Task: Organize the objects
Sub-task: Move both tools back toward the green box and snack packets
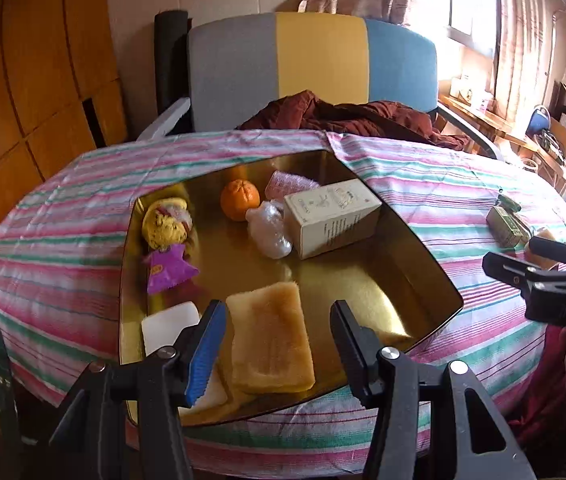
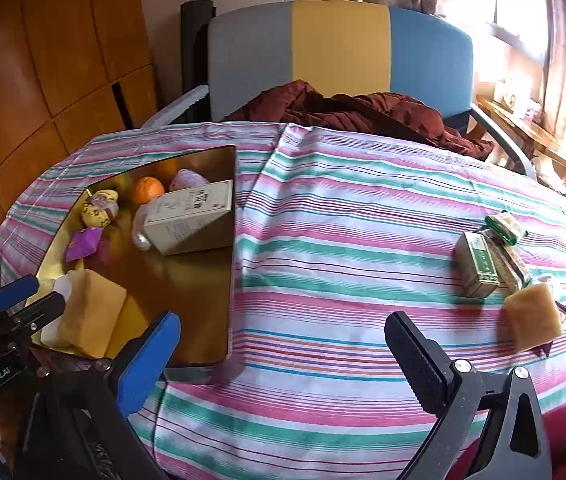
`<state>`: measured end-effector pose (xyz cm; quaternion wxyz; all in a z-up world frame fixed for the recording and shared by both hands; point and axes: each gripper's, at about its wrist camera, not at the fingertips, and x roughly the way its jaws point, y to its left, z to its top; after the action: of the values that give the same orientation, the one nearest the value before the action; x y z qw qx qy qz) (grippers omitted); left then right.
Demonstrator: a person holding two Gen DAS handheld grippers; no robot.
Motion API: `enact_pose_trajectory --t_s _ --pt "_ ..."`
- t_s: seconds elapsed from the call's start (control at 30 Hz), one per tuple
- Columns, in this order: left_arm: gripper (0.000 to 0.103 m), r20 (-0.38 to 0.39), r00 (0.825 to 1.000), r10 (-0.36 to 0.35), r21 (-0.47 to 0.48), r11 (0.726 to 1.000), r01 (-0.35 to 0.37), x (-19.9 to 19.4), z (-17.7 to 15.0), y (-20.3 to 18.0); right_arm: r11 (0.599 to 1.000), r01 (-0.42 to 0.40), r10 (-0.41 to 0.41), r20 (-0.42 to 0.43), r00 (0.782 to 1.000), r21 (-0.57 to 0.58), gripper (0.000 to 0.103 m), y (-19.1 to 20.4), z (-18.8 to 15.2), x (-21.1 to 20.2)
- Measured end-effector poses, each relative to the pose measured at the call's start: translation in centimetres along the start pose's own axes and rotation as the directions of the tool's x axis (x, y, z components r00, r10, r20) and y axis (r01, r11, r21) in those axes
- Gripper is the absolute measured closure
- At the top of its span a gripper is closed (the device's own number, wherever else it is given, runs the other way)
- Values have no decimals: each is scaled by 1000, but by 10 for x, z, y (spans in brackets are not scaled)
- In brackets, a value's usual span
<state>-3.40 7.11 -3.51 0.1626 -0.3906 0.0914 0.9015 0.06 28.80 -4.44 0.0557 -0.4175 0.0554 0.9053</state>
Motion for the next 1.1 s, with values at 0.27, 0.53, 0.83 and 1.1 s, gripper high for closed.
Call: enact_pose_trajectory --t_s 0.27,0.53,0.83,1.1 --pt "48 11 1000 -17 52 999 17 -3 7 -15 991 93 -94 5 996 95 0 -60 10 -11" --pt "48 6 1000 -30 102 994 30 -3 9 -32 948 198 -211 27 977 249 0 -142 16 -33" --pt "48 2 999 -47 171 984 46 -2 12 -58 868 193 -246 58 968 458 0 -213 3 -41" --pt "48 -7 998 -64 219 974 64 2 15 -80 855 113 -199 118 973 507 0 -220 -1 -41"
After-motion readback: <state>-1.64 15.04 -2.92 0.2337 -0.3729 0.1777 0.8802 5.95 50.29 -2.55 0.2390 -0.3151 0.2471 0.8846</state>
